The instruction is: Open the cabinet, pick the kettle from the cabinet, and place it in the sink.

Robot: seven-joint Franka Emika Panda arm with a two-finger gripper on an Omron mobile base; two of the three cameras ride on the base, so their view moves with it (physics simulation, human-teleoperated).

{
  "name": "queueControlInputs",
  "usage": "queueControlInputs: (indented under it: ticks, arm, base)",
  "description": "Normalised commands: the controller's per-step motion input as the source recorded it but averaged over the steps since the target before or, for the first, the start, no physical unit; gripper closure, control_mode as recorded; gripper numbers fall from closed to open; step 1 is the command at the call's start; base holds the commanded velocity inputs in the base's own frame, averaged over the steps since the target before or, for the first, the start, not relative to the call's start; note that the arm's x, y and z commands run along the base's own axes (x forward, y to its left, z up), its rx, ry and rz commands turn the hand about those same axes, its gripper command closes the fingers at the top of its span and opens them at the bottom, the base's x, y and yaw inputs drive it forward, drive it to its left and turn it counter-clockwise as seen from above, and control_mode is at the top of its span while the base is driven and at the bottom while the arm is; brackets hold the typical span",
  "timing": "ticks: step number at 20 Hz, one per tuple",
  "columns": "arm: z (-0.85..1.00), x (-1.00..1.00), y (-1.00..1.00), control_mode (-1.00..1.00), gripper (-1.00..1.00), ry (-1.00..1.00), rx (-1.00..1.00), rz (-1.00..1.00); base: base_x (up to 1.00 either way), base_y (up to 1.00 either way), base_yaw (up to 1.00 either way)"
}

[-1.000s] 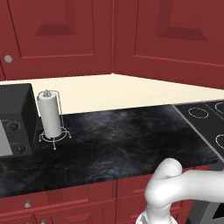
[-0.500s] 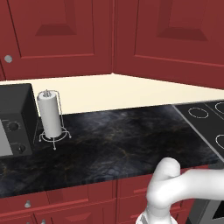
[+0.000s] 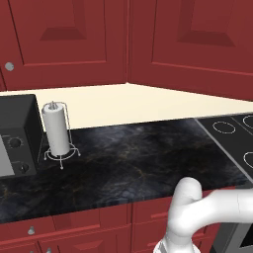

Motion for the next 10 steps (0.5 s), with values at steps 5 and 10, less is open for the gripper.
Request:
queueControlInputs:
  ticks: [5, 10]
  arm:
    - [0.02, -0.22, 0.18, -1.0, -1.0, -0.21, -0.11, 0.07]
    - [0.01, -0.24, 0.17, -1.0, -1.0, -0.21, -0.1, 0.05]
  base:
    - [0.0, 0.0, 0.0]
    - [0.0, 0.0, 0.0]
